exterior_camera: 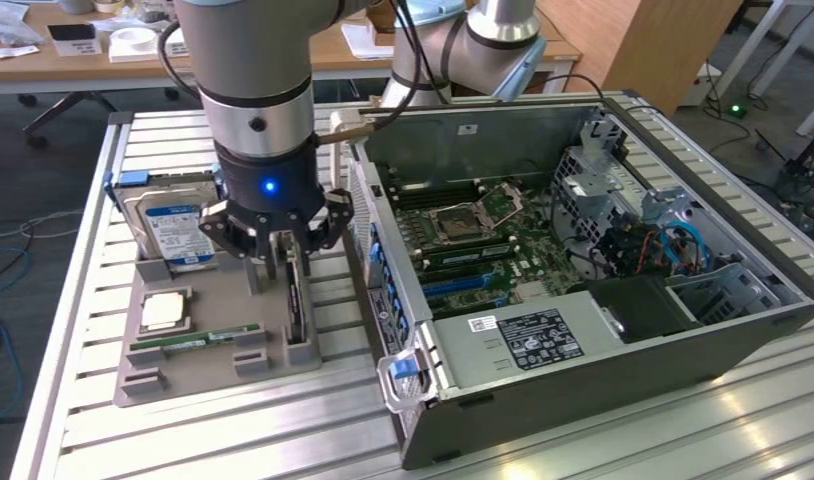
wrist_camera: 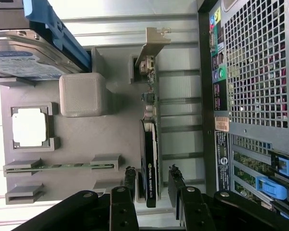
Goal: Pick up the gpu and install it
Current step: 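Pick up the gpu and move the gpu toward the slot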
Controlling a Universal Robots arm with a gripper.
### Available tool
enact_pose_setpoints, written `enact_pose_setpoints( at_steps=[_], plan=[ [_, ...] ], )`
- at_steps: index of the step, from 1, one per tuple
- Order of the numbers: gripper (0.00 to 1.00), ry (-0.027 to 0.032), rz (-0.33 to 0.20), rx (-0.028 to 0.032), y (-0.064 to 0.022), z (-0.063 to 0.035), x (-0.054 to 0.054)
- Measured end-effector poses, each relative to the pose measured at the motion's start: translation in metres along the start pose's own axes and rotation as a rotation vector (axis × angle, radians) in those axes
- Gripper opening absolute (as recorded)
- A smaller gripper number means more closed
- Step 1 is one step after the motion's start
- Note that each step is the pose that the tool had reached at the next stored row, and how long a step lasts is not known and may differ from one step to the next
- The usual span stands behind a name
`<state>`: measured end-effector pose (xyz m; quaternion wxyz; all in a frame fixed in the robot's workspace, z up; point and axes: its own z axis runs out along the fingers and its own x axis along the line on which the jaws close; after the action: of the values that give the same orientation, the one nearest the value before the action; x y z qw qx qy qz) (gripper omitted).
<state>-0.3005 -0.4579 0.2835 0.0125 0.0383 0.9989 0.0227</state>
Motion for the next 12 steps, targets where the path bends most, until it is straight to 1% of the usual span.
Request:
enact_pose_setpoints(
  at_steps=[4,9,12],
  plan=[
    [0.42,-0.0001,0.0,-0.0002,0.0012,0.0029,-0.0015],
    [0.42,0.0001,0.0,0.0,0.0025,0.0088,-0.003],
    [0.42,0.0001,0.0,0.0,0.0031,0.0102,-0.0033]
  ],
)
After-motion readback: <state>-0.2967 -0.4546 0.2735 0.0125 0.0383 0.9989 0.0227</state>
